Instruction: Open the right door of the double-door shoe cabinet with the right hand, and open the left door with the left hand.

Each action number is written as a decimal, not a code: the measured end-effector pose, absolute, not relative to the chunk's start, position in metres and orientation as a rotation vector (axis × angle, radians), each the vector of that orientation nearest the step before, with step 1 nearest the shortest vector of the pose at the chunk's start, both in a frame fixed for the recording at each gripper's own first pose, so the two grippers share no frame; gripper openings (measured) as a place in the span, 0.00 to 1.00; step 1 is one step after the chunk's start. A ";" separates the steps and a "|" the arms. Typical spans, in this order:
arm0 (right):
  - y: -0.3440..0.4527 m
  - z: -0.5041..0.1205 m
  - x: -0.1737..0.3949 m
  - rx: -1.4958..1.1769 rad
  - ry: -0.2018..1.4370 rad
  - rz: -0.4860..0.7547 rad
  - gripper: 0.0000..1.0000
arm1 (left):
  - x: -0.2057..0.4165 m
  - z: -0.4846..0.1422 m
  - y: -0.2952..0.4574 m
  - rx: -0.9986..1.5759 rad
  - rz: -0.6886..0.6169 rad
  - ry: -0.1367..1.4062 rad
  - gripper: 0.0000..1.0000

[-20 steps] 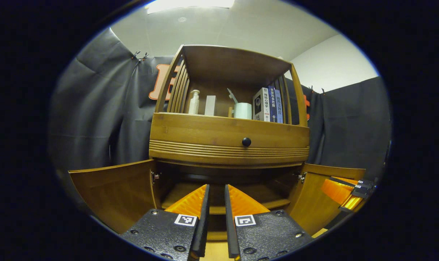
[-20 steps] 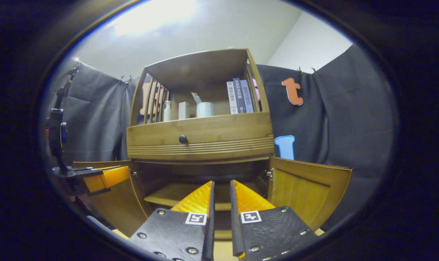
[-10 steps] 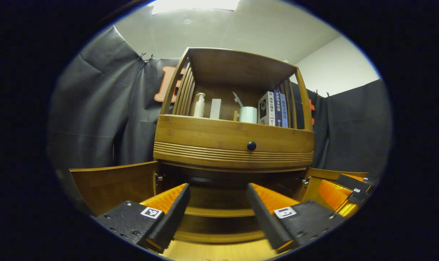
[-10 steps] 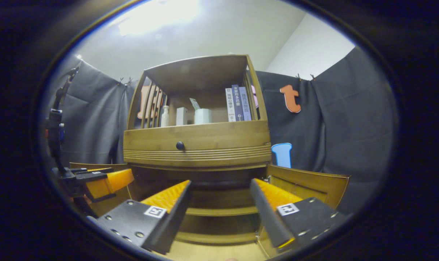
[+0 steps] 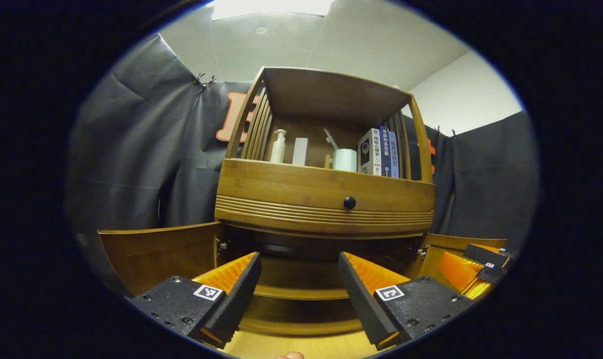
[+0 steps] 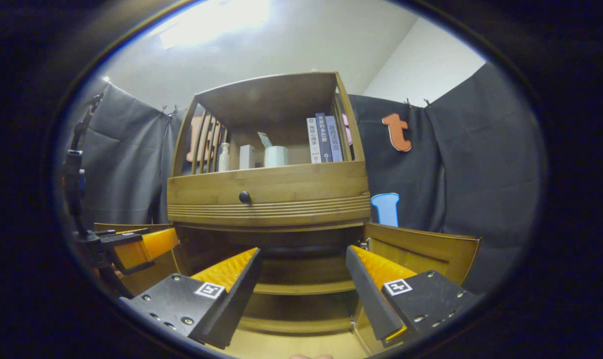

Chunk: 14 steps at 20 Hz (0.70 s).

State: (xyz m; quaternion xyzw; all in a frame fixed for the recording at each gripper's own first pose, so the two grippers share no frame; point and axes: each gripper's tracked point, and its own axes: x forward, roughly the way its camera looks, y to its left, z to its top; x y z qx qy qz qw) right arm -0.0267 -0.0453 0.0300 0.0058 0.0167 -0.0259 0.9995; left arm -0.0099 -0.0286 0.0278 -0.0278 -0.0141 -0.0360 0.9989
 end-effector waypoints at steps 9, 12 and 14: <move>-0.041 0.027 -0.033 0.009 0.042 -0.051 0.97 | -0.015 0.029 -0.026 -0.047 -0.075 -0.030 0.95; -0.039 0.026 -0.033 0.006 0.045 -0.049 0.97 | -0.017 0.028 -0.025 -0.044 -0.077 -0.028 0.92; -0.037 0.025 -0.035 0.004 0.049 -0.049 0.97 | -0.018 0.027 -0.024 -0.042 -0.079 -0.026 0.95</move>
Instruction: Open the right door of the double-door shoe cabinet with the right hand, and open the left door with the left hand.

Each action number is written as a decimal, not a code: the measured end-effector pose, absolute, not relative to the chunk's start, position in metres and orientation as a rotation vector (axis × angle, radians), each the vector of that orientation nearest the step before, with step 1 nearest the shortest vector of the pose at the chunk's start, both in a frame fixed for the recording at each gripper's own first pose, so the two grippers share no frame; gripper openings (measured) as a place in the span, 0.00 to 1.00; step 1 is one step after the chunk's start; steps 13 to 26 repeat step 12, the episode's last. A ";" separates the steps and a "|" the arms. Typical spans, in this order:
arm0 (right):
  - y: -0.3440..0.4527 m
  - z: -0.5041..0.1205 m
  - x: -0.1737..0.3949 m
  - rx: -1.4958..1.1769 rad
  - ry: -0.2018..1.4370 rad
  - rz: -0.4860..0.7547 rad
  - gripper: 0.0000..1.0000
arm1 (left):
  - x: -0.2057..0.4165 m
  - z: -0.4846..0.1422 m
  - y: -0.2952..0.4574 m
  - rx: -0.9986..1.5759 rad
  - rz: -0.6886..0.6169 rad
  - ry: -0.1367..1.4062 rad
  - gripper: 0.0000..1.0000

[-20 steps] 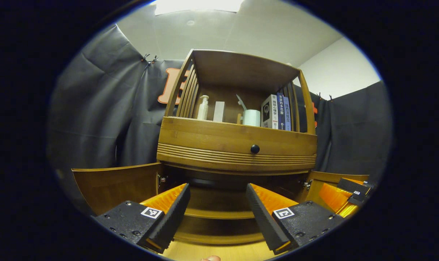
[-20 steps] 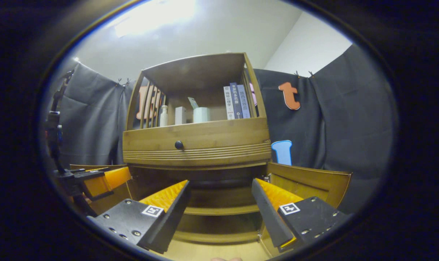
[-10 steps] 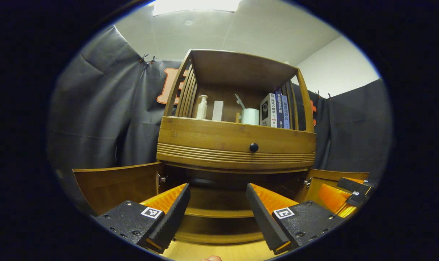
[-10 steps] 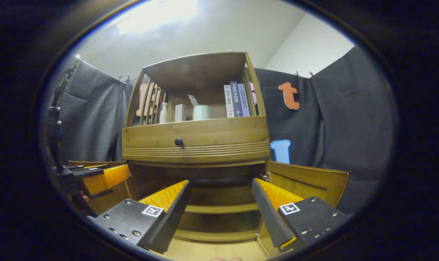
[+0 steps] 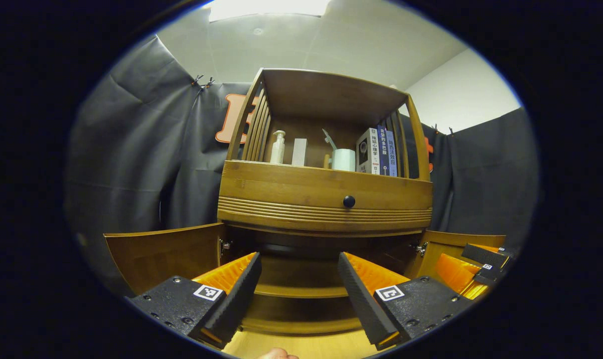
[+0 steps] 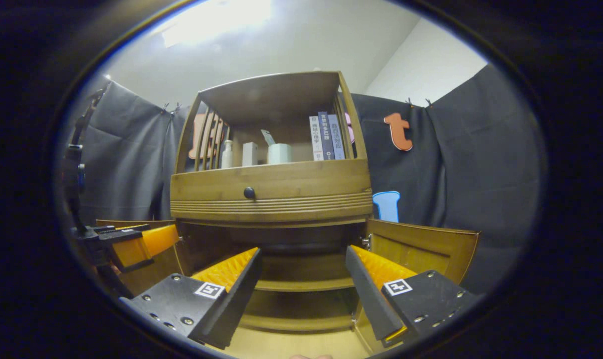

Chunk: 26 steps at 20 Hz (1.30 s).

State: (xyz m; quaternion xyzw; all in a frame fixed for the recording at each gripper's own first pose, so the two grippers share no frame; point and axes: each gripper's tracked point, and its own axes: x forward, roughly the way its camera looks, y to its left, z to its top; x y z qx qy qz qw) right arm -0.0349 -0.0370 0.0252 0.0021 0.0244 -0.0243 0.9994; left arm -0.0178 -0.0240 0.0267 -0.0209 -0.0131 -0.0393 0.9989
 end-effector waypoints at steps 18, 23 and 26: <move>-0.022 0.022 -0.045 -0.004 0.056 -0.065 1.00 | -0.021 0.021 -0.012 -0.039 -0.100 -0.012 0.92; -0.022 0.022 -0.045 -0.004 0.056 -0.065 1.00 | -0.021 0.021 -0.012 -0.039 -0.100 -0.012 0.92; -0.022 0.022 -0.045 -0.004 0.056 -0.065 1.00 | -0.021 0.021 -0.012 -0.039 -0.100 -0.012 0.92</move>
